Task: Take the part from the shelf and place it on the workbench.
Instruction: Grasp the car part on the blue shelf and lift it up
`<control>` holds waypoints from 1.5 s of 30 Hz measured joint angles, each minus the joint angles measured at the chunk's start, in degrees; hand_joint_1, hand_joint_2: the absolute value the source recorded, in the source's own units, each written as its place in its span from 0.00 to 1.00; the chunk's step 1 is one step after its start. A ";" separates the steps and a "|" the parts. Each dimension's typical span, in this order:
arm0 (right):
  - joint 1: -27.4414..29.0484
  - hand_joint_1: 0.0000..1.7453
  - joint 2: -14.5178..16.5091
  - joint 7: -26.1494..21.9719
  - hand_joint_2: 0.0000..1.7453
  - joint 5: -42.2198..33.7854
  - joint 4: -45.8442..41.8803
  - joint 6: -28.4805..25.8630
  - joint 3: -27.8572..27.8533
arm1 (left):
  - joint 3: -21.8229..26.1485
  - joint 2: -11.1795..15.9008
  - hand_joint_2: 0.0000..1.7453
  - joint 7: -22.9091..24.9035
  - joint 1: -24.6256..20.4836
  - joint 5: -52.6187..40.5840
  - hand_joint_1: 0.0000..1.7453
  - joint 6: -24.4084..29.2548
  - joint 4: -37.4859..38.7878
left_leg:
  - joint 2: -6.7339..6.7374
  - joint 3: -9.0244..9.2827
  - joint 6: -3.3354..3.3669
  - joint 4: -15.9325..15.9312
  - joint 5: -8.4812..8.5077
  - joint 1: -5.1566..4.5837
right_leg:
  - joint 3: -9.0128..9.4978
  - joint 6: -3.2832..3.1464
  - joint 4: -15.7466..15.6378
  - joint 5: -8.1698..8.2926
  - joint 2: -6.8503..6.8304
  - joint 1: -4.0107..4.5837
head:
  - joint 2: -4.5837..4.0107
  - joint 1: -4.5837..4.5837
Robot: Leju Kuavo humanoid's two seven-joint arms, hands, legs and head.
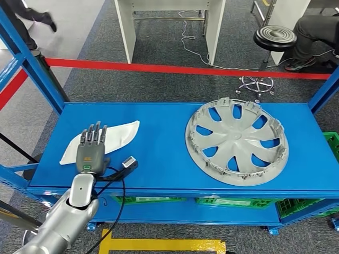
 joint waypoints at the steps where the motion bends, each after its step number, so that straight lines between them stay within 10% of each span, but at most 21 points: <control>1: 0.00 0.00 0.00 -0.03 0.00 0.06 0.00 0.00 -0.01 | 0.07 0.18 1.00 0.38 -0.17 -0.08 0.00 -0.52 0.09 | 0.00 0.02 0.00 0.00 0.00 0.00 | 0.01 0.00 0.00 0.00 0.00 0.00 | 0.01 -0.01; 2: 0.00 0.00 0.00 -0.05 0.00 0.13 0.00 0.00 -0.02 | 0.14 0.36 1.00 0.64 -0.33 -0.12 0.00 -0.87 0.21 | 0.00 0.03 0.00 0.00 0.01 0.00 | 0.02 0.00 0.00 0.01 0.00 0.00 | 0.01 -0.01; 6: -0.01 0.00 0.00 -0.12 0.00 0.45 0.00 -0.02 -0.04 | 0.40 0.88 1.00 1.31 -0.79 0.01 0.99 -2.37 0.73 | -0.01 0.12 -0.01 -0.03 0.07 0.00 | 0.10 -0.01 0.00 0.02 -0.02 0.01 | 0.01 -0.01; 25: 0.00 0.00 0.00 -0.89 0.00 1.60 0.00 -0.75 -0.14 | 2.33 1.08 1.00 -4.41 -0.94 1.11 1.00 -5.14 3.18 | -0.01 0.15 0.01 -0.04 0.15 0.00 | 0.14 0.00 0.00 0.09 -0.05 0.00 | 0.00 -0.01; 34: -0.04 0.00 -0.02 -2.19 0.00 2.31 0.01 0.12 -0.14 | 0.28 2.59 1.00 -8.06 0.63 -0.17 1.00 8.05 3.77 | 0.00 0.01 0.00 -0.04 0.16 0.01 | -0.02 0.00 0.01 0.09 -0.03 0.01 | 0.00 -0.01; 45: -0.16 0.00 -0.13 -2.46 0.00 2.96 0.00 0.20 -0.14 | -5.01 10.00 1.00 -5.05 6.13 -0.19 1.00 10.28 -20.90 | 0.01 -0.33 0.01 -0.01 0.17 0.01 | -0.38 -0.01 0.01 0.11 0.02 0.01 | 0.01 -0.01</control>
